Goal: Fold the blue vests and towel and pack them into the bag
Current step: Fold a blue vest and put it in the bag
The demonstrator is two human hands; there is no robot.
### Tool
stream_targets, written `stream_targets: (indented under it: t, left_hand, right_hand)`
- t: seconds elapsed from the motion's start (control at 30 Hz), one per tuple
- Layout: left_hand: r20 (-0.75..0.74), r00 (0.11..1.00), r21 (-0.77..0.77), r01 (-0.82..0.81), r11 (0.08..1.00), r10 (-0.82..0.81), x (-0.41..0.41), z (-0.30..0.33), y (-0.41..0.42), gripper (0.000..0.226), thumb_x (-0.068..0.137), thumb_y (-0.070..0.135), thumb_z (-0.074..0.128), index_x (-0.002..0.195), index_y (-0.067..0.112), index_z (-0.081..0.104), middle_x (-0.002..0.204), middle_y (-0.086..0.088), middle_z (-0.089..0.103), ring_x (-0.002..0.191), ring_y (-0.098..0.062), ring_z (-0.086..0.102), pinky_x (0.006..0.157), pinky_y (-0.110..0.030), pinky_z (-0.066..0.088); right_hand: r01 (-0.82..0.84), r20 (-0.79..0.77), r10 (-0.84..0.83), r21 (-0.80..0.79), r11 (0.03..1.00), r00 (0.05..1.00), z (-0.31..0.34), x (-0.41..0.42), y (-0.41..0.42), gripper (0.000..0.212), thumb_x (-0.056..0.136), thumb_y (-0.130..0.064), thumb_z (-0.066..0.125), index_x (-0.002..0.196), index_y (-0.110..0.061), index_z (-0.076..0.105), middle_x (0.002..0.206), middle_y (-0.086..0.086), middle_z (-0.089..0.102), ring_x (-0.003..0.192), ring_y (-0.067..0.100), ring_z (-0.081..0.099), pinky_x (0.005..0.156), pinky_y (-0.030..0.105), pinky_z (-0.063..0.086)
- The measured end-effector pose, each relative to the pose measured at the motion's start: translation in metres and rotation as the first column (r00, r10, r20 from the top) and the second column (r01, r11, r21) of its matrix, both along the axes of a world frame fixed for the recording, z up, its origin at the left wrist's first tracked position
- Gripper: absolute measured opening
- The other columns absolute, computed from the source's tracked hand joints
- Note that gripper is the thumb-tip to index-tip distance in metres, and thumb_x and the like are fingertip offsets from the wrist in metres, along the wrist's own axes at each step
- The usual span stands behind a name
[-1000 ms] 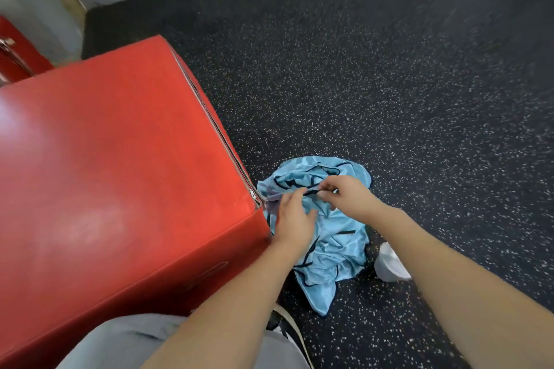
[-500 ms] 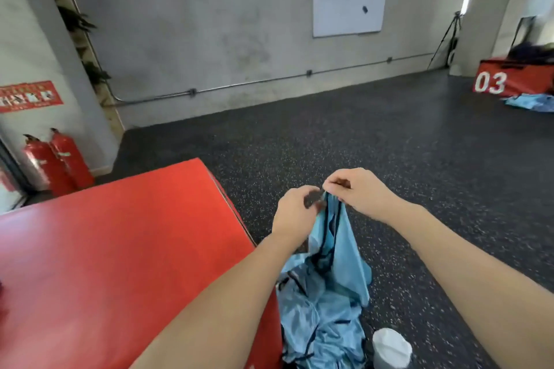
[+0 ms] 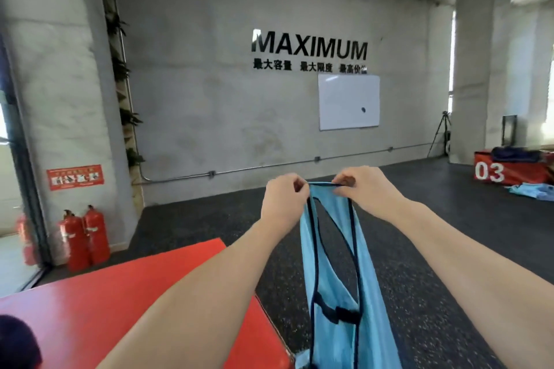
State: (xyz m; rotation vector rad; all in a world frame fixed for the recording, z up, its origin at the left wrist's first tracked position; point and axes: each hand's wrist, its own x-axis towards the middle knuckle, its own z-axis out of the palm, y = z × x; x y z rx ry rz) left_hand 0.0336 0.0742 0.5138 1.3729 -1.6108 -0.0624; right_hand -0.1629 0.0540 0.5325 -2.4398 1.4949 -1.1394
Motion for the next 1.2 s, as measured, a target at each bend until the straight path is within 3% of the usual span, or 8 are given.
stream_targets:
  t: [0.13,0.27,0.4,0.5,0.7,0.83,1.03,1.2]
  left_hand:
    - [0.057,0.994,-0.099,-0.084,0.992,0.09,0.045,0.053,0.028,0.016,0.09,0.015,0.058,0.076,0.013,0.066,0.07,0.001,0.068,0.069,-0.016,0.065,0.07,-0.03,0.052]
    - [0.033,0.99,-0.152,-0.132,0.98,0.138,0.098,0.103,0.064,0.02,0.098,0.008,0.05,0.082,0.006,0.061,0.078,-0.008,0.068,0.053,-0.008,0.069,0.058,-0.026,0.058]
    - [-0.007,0.972,-0.218,-0.229,0.949,0.233,0.161,0.148,0.097,0.018,0.097,0.006,0.049,0.084,0.004,0.063,0.083,-0.012,0.068,0.064,-0.019,0.073,0.066,-0.042,0.062]
    - [0.069,0.921,-0.296,-0.347,0.89,0.383,0.204,0.175,0.124,0.019,0.094,0.007,0.051,0.082,0.005,0.066,0.08,-0.006,0.066,0.078,-0.023,0.065,0.072,-0.033,0.054]
    - [0.084,0.868,-0.377,-0.426,0.822,0.489,0.282,0.203,0.17,0.017,0.095,0.008,0.056,0.084,0.008,0.068,0.077,0.003,0.063,0.07,-0.007,0.055,0.057,-0.015,0.041]
    - [0.116,0.84,-0.405,-0.447,0.797,0.53,0.329,0.202,0.19,0.017,0.092,0.007,0.06,0.078,0.009,0.07,0.07,0.004,0.06,0.065,-0.004,0.053,0.053,-0.004,0.036]
    - [0.143,0.822,-0.311,-0.491,0.814,0.551,0.385,0.153,0.16,0.013,0.094,0.014,0.063,0.09,0.012,0.075,0.08,0.003,0.066,0.069,-0.002,0.057,0.054,-0.003,0.035]
    - [0.223,0.828,-0.158,-0.489,0.858,0.514,0.409,0.077,0.094,0.016,0.094,0.013,0.06,0.091,0.009,0.075,0.085,-0.001,0.069,0.079,-0.015,0.062,0.067,-0.022,0.048]
  right_hand:
    - [-0.024,0.045,0.027,-0.06,0.998,0.999,0.024,0.031,0.016,0.015,0.092,-0.025,0.071,0.101,-0.014,0.076,0.089,0.001,0.072,0.083,0.022,0.067,0.078,0.034,0.052]
    - [-0.067,0.097,0.08,-0.13,0.989,0.992,0.055,0.073,0.026,0.015,0.091,-0.016,0.07,0.103,-0.009,0.075,0.092,0.004,0.073,0.065,0.01,0.058,0.077,0.035,0.054]
    - [-0.129,0.138,0.157,-0.194,0.972,0.978,0.092,0.12,0.036,0.009,0.092,-0.014,0.069,0.099,-0.01,0.074,0.086,0.001,0.071,0.06,0.01,0.06,0.068,0.034,0.056]
    - [-0.184,0.154,0.223,-0.232,0.955,0.962,0.116,0.162,0.048,0.007,0.095,-0.013,0.066,0.099,-0.015,0.072,0.082,-0.002,0.07,0.053,0.01,0.066,0.055,0.019,0.048]
    - [-0.313,0.299,0.375,-0.236,0.92,0.877,0.147,0.251,0.065,0.009,0.099,-0.008,0.06,0.097,-0.012,0.067,0.084,0.008,0.071,0.064,0.017,0.071,0.058,0.024,0.059]
    - [-0.361,0.252,0.417,-0.241,0.901,0.873,0.144,0.309,0.063,0.005,0.097,-0.014,0.063,0.098,-0.016,0.068,0.086,-0.005,0.067,0.074,0.016,0.069,0.078,0.032,0.057]
    - [-0.408,0.229,0.421,-0.107,0.907,0.878,0.082,0.377,0.023,0.011,0.096,-0.014,0.061,0.097,-0.022,0.068,0.08,-0.013,0.065,0.079,0.01,0.064,0.074,0.023,0.045]
    - [-0.432,0.149,0.417,0.086,0.898,0.896,-0.004,0.413,-0.032,0.019,0.095,-0.014,0.062,0.112,-0.021,0.066,0.103,-0.008,0.068,0.09,0.009,0.062,0.07,0.011,0.04]
